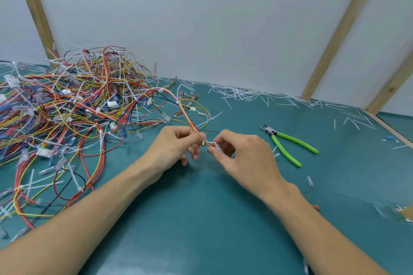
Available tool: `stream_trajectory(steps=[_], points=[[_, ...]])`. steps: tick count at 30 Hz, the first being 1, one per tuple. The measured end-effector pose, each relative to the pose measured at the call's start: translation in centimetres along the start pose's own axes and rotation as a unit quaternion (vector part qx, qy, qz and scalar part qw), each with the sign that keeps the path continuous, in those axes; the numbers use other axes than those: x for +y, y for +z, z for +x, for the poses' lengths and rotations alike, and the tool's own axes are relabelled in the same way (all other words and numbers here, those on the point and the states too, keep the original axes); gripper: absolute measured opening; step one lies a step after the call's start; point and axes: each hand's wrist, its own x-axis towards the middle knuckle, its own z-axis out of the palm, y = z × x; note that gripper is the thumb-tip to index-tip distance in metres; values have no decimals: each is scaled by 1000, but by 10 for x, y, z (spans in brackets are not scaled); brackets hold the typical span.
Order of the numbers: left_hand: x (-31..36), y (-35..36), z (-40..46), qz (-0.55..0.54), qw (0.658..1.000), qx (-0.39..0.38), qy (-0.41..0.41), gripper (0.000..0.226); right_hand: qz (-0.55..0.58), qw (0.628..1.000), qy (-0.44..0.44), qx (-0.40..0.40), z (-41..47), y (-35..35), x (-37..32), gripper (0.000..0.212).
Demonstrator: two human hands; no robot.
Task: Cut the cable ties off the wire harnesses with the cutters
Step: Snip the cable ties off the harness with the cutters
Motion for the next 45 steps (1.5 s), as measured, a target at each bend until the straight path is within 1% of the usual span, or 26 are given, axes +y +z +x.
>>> stream_trajectory(steps=[3, 6, 10, 14, 16, 19, 22, 26, 30, 34, 37, 39, 42, 45], points=[[0, 0, 1, -3, 999, 33, -2, 26, -12, 1000, 29, 3, 2, -1, 4, 23], [0, -2, 2, 6, 999, 50, 8, 28, 20, 998, 48, -21, 3, -1, 9, 19], [0, 0, -1, 41, 997, 46, 46, 32, 61, 995, 54, -58, 0, 3, 7, 12], [-1, 2, -2, 68, 994, 36, 76, 28, 90, 992, 64, -65, 0, 4, 4, 19], [-2, 3, -1, 70, 994, 25, 80, 26, 99, 990, 68, -70, 0, 4, 4, 20], [-3, 3, -2, 63, 995, 8, 73, 25, 101, 990, 72, -70, 1, 6, 5, 14], [-4, 6, -3, 42, 997, -16, 66, 22, 112, 990, 76, -49, 1, 6, 7, 11], [-4, 11, -4, 54, 994, -58, 75, 13, 127, 989, 69, -10, 2, 6, 6, 13], [-4, 12, -6, 33, 996, -45, 76, 10, 123, 990, 64, 5, 3, 7, 4, 14], [1, 12, -8, -15, 998, -49, 45, 20, 139, 987, 74, 14, 4, 4, 4, 14], [2, 11, -8, -31, 997, -56, 39, 15, 156, 985, 78, 11, 4, 1, 3, 16], [3, 10, -8, -47, 997, -48, 34, 17, 149, 986, 77, 14, 4, -1, 4, 18], [3, 6, -5, -77, 997, -13, 20, 18, 185, 975, 111, 52, 7, -5, 12, 19], [2, 2, -4, -91, 996, 18, 16, 13, 268, 940, 187, 101, 12, -8, 21, 19]])
